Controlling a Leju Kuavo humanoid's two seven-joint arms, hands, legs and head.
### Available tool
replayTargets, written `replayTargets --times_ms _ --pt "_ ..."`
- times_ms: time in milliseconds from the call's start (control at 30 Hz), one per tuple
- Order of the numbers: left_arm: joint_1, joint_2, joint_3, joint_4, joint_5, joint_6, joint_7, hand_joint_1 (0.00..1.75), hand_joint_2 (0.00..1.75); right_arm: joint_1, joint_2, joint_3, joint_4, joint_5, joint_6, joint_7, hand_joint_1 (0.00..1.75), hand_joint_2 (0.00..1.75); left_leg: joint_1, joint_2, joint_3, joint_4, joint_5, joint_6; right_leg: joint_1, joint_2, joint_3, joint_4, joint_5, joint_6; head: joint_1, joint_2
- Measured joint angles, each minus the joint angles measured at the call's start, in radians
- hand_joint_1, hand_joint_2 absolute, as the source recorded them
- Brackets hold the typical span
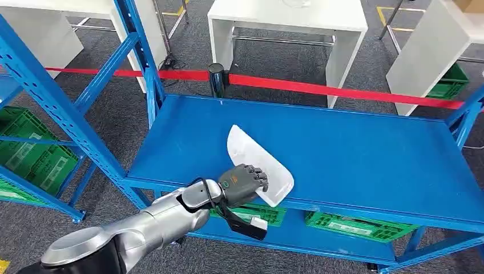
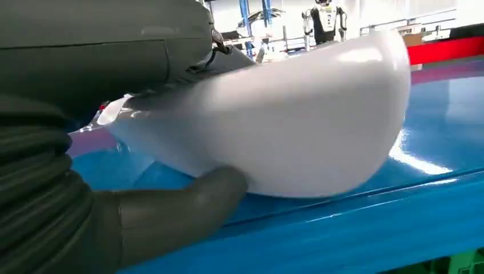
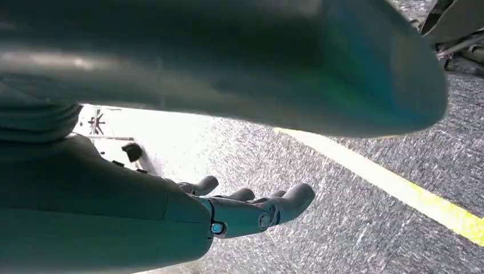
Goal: Take the parts from the cabinet and place them on the table.
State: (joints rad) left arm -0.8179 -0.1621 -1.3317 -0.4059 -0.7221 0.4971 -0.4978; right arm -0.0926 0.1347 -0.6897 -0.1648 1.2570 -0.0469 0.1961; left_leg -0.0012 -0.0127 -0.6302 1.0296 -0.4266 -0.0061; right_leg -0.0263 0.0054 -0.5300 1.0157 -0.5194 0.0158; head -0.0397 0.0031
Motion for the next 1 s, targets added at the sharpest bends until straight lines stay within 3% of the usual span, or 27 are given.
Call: replayTargets --times_ms 600,733,1000 --pt "-0.002 0.001 0.0 -0.002 0.036 -0.006 -0.002 1.75 1.75 -0.013 0.0 0.0 0.0 -0.004 -0.017 -0.008 0.0 0.0 0.0 0.0 0.002 0.0 0.0 0.0 0.0 0.0 0.001 0.0 0.0 0.0 0.0 0.0" --pt "-0.002 0.0 0.041 -0.004 0.192 -0.099 -0.033 1.75 1.75 -0.013 0.0 -0.004 0.0 -0.014 -0.026 -0.012 0.0 0.0 0.0 0.0 0.003 0.0 0.0 0.0 0.0 0.0 0.001 0.0 0.0 0.0 0.0 0.0" --pt "-0.002 -0.015 0.252 -0.01 0.516 -0.281 -0.092 1.75 1.75 -0.008 0.0 -0.018 0.0 -0.024 -0.038 -0.016 0.0 0.0 0.0 -0.001 0.008 -0.001 -0.001 0.0 0.0 -0.001 0.007 0.0 -0.002 0.001 0.0 0.0"
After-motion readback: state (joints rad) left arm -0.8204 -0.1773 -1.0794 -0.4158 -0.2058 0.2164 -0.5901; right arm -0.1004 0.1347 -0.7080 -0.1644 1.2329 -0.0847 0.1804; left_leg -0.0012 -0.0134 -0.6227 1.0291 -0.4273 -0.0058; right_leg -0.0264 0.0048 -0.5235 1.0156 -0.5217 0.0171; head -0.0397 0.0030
